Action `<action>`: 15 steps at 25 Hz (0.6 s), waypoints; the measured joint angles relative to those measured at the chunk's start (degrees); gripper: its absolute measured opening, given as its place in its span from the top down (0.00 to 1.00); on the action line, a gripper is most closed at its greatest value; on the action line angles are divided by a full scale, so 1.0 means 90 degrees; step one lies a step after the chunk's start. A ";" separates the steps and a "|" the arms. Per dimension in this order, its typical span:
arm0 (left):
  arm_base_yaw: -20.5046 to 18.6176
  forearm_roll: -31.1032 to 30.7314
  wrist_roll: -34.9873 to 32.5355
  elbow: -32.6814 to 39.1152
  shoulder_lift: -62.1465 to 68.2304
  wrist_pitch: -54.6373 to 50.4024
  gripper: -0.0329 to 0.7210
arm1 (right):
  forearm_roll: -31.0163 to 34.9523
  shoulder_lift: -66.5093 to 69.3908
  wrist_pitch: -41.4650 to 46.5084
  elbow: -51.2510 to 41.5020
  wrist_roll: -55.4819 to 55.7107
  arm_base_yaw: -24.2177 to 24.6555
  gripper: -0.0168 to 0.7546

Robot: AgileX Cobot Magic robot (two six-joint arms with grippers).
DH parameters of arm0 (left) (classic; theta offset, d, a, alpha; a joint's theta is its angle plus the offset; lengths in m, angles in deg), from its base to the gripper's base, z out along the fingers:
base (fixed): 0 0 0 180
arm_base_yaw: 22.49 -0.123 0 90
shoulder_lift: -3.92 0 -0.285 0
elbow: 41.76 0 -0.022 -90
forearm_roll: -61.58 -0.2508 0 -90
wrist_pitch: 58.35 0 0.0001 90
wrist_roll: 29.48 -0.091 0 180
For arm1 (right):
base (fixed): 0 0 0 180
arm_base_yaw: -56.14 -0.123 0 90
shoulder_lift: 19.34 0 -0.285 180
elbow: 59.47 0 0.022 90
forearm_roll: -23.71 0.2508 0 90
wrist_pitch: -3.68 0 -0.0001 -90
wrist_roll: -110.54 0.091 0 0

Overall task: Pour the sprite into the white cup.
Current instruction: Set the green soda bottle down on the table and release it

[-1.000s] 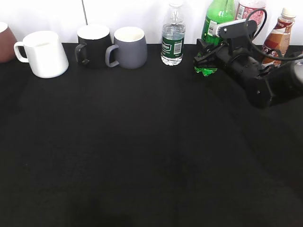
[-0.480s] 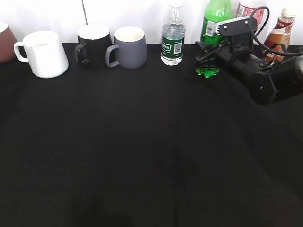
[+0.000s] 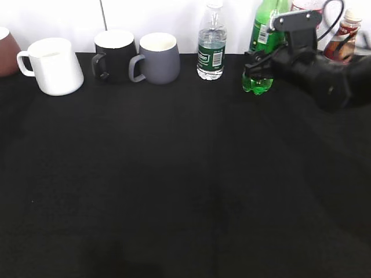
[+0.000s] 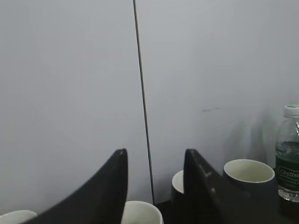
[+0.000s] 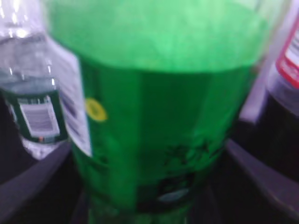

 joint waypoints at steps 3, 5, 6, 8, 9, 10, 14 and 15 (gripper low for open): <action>0.0000 0.0000 0.0000 0.0000 0.0000 -0.0040 0.55 | 0.0024 -0.0141 0.0302 0.0000 0.0000 0.0000 0.21; 0.0000 0.0000 0.0000 0.0000 0.0000 -0.0119 0.55 | 0.0024 -0.0141 0.0307 0.0000 0.0000 -0.0007 0.21; 0.0000 0.0000 0.0000 0.0000 0.0000 -0.0137 0.55 | 0.0024 -0.0146 0.0316 0.0000 0.0000 -0.0007 0.21; 0.0000 0.0000 0.0000 0.0000 0.0000 -0.0150 0.55 | 0.0024 -0.0241 0.0512 -0.0006 0.0000 -0.0019 0.21; 0.0000 0.0000 0.0000 0.0000 0.0000 -0.0172 0.55 | 0.0024 -0.0364 0.0669 -0.0005 0.0000 -0.0019 0.21; 0.0000 0.0000 0.0000 0.0000 0.0000 -0.0176 0.55 | 0.0024 -0.0492 0.0774 -0.0005 0.0000 -0.0019 0.21; 0.0000 0.0007 0.0000 0.0000 0.0000 -0.0319 0.55 | 0.0024 -0.0742 0.1394 -0.0005 0.0046 -0.0019 0.21; 0.0000 0.0017 0.0000 0.0000 0.0000 -0.0320 0.55 | 0.0024 -0.0762 0.1606 -0.0005 0.0061 -0.0019 0.21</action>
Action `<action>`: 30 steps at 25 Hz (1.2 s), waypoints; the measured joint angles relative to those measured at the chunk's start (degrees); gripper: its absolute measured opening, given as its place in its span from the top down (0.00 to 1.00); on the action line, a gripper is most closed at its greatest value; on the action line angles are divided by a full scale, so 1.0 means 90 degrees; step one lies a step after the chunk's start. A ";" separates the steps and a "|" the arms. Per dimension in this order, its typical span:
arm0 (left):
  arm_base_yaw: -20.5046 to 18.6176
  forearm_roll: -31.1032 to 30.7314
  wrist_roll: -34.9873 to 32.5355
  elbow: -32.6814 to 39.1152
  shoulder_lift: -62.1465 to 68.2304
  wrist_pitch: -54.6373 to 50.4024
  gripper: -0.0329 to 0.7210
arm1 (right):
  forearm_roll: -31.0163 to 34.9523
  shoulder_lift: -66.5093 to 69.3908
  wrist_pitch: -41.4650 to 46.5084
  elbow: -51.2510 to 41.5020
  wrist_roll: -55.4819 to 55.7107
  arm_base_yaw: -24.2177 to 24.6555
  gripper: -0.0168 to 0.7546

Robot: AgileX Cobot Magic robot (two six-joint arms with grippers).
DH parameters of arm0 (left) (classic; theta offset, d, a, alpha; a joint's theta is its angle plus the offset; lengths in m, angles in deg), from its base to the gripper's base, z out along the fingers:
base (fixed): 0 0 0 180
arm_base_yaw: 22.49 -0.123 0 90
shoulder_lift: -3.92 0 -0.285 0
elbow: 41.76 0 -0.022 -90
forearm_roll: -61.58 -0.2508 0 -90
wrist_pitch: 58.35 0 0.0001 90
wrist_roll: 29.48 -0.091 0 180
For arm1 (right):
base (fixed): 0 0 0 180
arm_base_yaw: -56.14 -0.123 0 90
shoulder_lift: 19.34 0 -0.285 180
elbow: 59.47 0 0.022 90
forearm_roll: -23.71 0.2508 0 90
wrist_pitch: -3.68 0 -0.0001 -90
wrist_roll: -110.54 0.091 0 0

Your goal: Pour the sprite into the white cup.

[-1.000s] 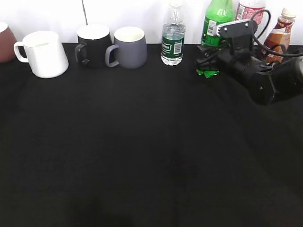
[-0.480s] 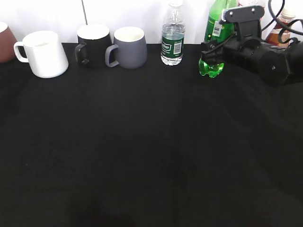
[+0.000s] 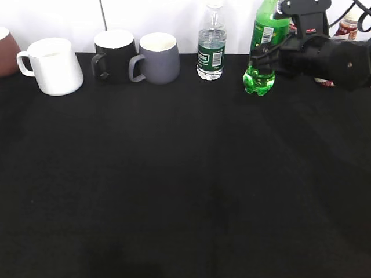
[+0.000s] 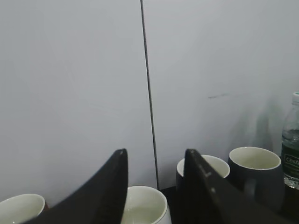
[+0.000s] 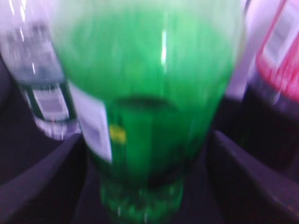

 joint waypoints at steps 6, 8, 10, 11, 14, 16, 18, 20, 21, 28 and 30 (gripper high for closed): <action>0.0000 0.0013 0.0000 0.0000 0.0000 -0.0036 0.55 | -0.0262 -0.0743 0.1143 0.0000 0.0011 -0.0336 0.21; 0.0000 0.0019 0.0000 0.0000 0.0000 -0.0041 0.55 | -0.0445 -0.0764 0.1629 0.0000 0.0011 -0.0336 0.23; 0.0000 0.0038 0.0000 0.0000 0.0000 -0.0041 0.55 | -0.0577 -0.0764 0.2166 0.0000 0.0011 -0.0336 0.41; 0.0000 0.0038 0.0000 0.0000 0.0000 -0.0041 0.55 | -0.0601 -0.0770 0.2530 0.0000 0.0011 -0.0336 0.64; 0.0000 0.0055 0.0000 0.0000 0.0000 -0.0016 0.55 | -0.0655 -0.0921 0.3497 0.0000 0.0011 -0.0336 1.00; 0.0000 -0.0016 0.0000 0.0000 0.0000 -0.0136 0.55 | -0.0570 -0.1388 0.3518 0.0000 0.0011 -0.0336 1.00; 0.0000 -0.0019 0.0003 0.0000 -0.0141 -0.0292 0.59 | -0.0368 -0.2467 0.3506 0.0000 0.0011 -0.0341 1.00; 0.0000 -0.0018 0.0339 0.0000 -0.0762 -0.1044 0.69 | -0.0283 -0.3685 0.3369 0.0000 0.0011 -0.0488 1.00; 0.0000 -0.0002 0.0580 0.0000 -0.1132 -0.1526 0.71 | -0.0277 -0.4076 0.3430 0.0000 0.0011 -0.0519 1.00; 0.0000 -0.0248 0.2301 0.0002 -0.4966 -0.5119 0.84 | -0.0631 -0.5296 0.5140 0.0000 0.0011 -0.0525 0.99; 0.0000 -0.0226 0.2830 0.0002 -0.5640 -0.5568 0.55 | -0.0849 -0.5493 0.5587 0.0000 0.0011 -0.0525 0.77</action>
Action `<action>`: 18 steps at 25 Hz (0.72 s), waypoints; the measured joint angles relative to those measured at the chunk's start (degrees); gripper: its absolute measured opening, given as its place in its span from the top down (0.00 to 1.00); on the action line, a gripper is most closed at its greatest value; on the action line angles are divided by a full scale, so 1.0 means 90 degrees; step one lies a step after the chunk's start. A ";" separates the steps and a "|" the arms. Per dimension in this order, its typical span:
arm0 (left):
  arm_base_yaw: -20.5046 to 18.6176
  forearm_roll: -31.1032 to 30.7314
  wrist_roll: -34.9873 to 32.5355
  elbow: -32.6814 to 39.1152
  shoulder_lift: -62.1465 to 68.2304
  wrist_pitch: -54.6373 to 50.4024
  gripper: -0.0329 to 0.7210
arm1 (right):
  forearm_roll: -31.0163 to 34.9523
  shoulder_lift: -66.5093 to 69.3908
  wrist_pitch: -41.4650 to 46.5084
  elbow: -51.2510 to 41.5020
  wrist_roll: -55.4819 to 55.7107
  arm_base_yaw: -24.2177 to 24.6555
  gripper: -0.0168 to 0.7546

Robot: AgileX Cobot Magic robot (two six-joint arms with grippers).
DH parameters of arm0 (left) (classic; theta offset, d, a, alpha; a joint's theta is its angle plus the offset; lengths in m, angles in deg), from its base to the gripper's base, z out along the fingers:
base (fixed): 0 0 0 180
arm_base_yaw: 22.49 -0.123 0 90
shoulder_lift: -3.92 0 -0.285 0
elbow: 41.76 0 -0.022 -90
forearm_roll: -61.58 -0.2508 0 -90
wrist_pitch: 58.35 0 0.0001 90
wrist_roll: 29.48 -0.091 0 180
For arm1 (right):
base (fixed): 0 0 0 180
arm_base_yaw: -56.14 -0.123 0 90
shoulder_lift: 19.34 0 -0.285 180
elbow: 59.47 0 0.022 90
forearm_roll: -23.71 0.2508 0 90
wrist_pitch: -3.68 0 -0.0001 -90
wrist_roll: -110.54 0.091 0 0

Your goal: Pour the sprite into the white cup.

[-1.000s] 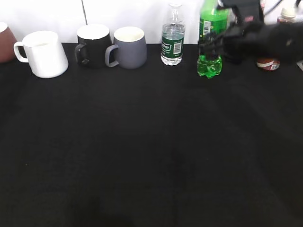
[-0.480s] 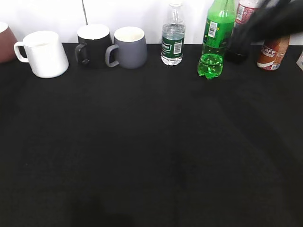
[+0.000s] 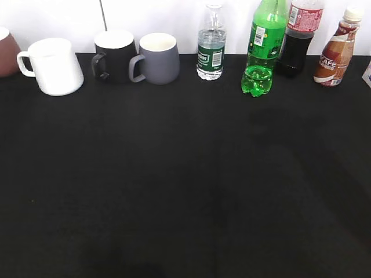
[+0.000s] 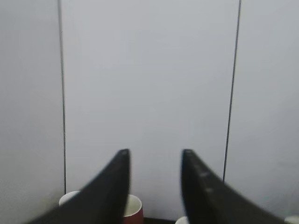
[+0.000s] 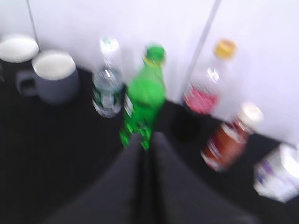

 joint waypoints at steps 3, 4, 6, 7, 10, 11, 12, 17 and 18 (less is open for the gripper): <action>0.0114 0.0006 0.0412 0.0000 -0.0812 -0.1172 0.42 | -0.0041 -0.0599 0.0512 0.0000 0.0000 0.0000 0.50; 0.0225 0.0086 0.0439 0.0000 -0.1166 -0.1537 0.43 | 0.0009 -0.1128 0.0619 0.0000 0.0023 0.0000 0.49; 0.0488 0.0128 0.0452 0.0000 -0.1814 -0.2565 0.52 | 0.0089 -0.2480 0.1097 0.0007 0.0238 0.0000 0.49; 0.0629 0.0308 0.0452 0.0000 -0.2087 -0.3148 0.54 | 0.0112 -0.2999 0.1656 0.0007 0.0322 0.0000 0.49; 0.1059 0.2239 -0.1872 0.0000 -0.2379 -0.4807 0.55 | 0.0444 -0.3720 0.3211 -0.0218 0.0322 0.0000 0.49; 0.1079 0.2921 -0.2610 0.0000 -0.2380 -0.5292 0.55 | 0.0629 -0.3838 0.3523 -0.0416 0.0322 0.0000 0.49; 0.1086 0.3519 -0.3322 0.0000 -0.2380 -0.5564 0.55 | 0.0725 -0.3932 0.3799 -0.0696 0.0322 0.0000 0.49; 0.1086 0.4895 -0.4741 -0.0245 -0.2380 -0.6932 0.67 | 0.1245 -0.4439 0.4399 -0.1967 0.0261 0.0000 0.49; 0.1086 0.4930 -0.4900 -0.0553 -0.2385 -0.7244 0.67 | 0.1245 -0.4509 0.4447 -0.1974 0.0256 0.0000 0.49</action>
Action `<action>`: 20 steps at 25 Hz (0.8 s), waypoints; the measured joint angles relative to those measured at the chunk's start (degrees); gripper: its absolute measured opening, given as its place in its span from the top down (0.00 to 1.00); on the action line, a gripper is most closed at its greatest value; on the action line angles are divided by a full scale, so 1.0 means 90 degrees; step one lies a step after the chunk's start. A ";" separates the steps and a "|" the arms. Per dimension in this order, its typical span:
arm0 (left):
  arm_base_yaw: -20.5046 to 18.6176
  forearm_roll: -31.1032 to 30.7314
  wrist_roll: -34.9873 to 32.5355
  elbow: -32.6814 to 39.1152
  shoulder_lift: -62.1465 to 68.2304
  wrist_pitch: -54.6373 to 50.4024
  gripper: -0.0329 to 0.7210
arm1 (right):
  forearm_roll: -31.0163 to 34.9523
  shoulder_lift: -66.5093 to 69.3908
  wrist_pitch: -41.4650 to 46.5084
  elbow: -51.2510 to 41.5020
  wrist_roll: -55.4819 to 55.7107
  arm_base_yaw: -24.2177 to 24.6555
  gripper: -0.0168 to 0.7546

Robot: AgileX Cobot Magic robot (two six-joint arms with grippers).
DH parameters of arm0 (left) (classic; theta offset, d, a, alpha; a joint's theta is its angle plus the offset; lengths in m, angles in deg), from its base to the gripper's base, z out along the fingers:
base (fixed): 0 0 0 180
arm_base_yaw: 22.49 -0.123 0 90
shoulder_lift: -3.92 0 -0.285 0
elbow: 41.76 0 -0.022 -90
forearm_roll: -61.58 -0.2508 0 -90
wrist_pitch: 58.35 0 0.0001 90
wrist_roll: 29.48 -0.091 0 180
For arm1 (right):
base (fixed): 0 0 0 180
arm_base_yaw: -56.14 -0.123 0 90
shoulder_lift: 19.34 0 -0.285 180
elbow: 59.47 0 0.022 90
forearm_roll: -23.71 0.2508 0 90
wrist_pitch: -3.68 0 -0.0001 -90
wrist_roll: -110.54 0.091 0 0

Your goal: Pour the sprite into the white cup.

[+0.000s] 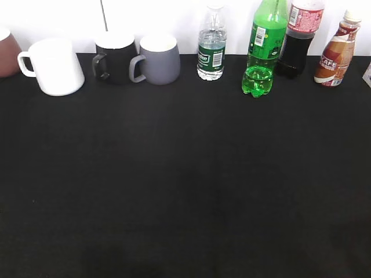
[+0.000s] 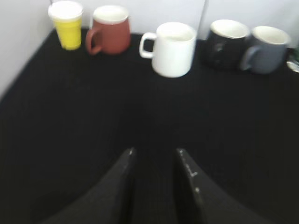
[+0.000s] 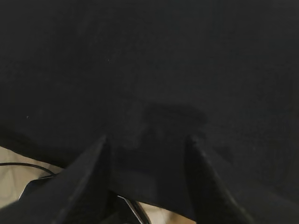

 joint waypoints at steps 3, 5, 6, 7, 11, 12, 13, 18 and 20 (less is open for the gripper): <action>0.0000 -0.0057 -0.0213 -0.0694 -0.0006 -0.1213 0.68 | -0.0063 -0.0037 0.0007 -0.0259 -0.0113 -0.0064 0.49; 0.0000 -0.0265 -0.0301 -0.0698 -0.0011 -0.1599 0.68 | -0.0134 -0.0198 0.0007 -0.0745 -0.0156 -0.0069 0.49; 0.0000 -0.0329 -0.0301 -0.0698 -0.0011 -0.1606 0.68 | -0.0213 -0.0286 0.0007 -0.1001 -0.0164 -0.0069 0.49; 0.0000 -0.0340 -0.0301 -0.0656 -0.0011 -0.1599 0.68 | -0.0274 -0.0346 -0.0030 -0.1233 -0.0164 -0.0069 0.49; 0.0000 -0.0347 -0.0301 0.0160 -0.0133 -0.1388 0.68 | -0.0298 -0.0516 -0.0351 -0.1500 -0.0119 -0.0069 0.49; 0.0000 -0.0359 -0.0301 0.0197 -0.0227 -0.1262 0.68 | -0.0303 -0.0516 -0.0409 -0.1521 -0.0104 -0.0069 0.49; 0.0000 -0.0366 -0.0301 0.0332 -0.0316 -0.1056 0.68 | -0.0303 -0.0516 -0.0468 -0.1521 -0.0099 -0.0069 0.49; 0.0000 -0.0463 -0.0132 0.0400 -0.0325 -0.0932 0.68 | -0.0385 -0.0521 -0.1063 -0.1742 0.0028 -0.0069 0.49; 0.0000 -0.0463 -0.0125 0.0400 -0.0325 -0.0932 0.68 | -0.0398 -0.0521 -0.1068 -0.1742 0.0066 -0.0069 0.49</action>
